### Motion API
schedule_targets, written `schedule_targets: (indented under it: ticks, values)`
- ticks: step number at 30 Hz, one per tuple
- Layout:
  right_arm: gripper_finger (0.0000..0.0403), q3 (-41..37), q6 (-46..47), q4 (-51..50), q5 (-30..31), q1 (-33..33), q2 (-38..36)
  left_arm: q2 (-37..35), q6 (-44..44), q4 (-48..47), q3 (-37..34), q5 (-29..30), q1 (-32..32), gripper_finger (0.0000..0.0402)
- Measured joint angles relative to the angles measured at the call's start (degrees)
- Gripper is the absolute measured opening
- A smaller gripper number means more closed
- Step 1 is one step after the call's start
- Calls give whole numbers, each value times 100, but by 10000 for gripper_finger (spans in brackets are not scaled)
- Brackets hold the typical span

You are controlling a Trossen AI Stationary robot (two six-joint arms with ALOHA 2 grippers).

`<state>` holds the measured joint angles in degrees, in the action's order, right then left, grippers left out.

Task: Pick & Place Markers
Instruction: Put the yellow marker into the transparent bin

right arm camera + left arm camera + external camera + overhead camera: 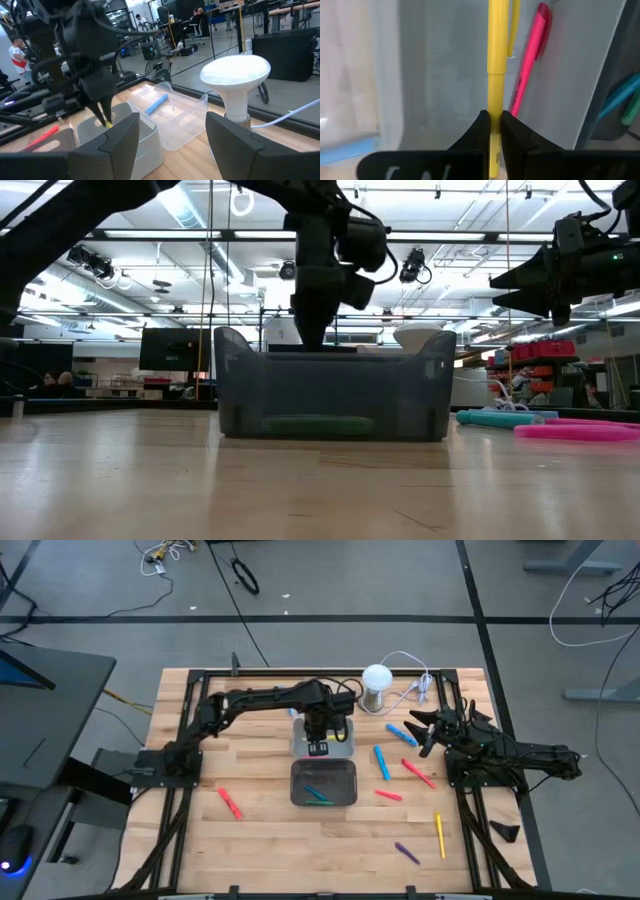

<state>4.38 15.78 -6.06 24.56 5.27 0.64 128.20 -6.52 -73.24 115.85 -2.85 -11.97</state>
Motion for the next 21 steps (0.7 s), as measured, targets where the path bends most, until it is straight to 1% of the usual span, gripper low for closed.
schedule_targets:
  ticks: [7,11,21]
  values:
    - [231,2,-1,2,0,1,0,363,24,130,2,-19,36,25]
    - [231,0,1,2,2,1,0,569,35,278,2,-143,36,25]
    - [231,2,-1,2,0,0,0,761,109,391,-2,-157,38,25]
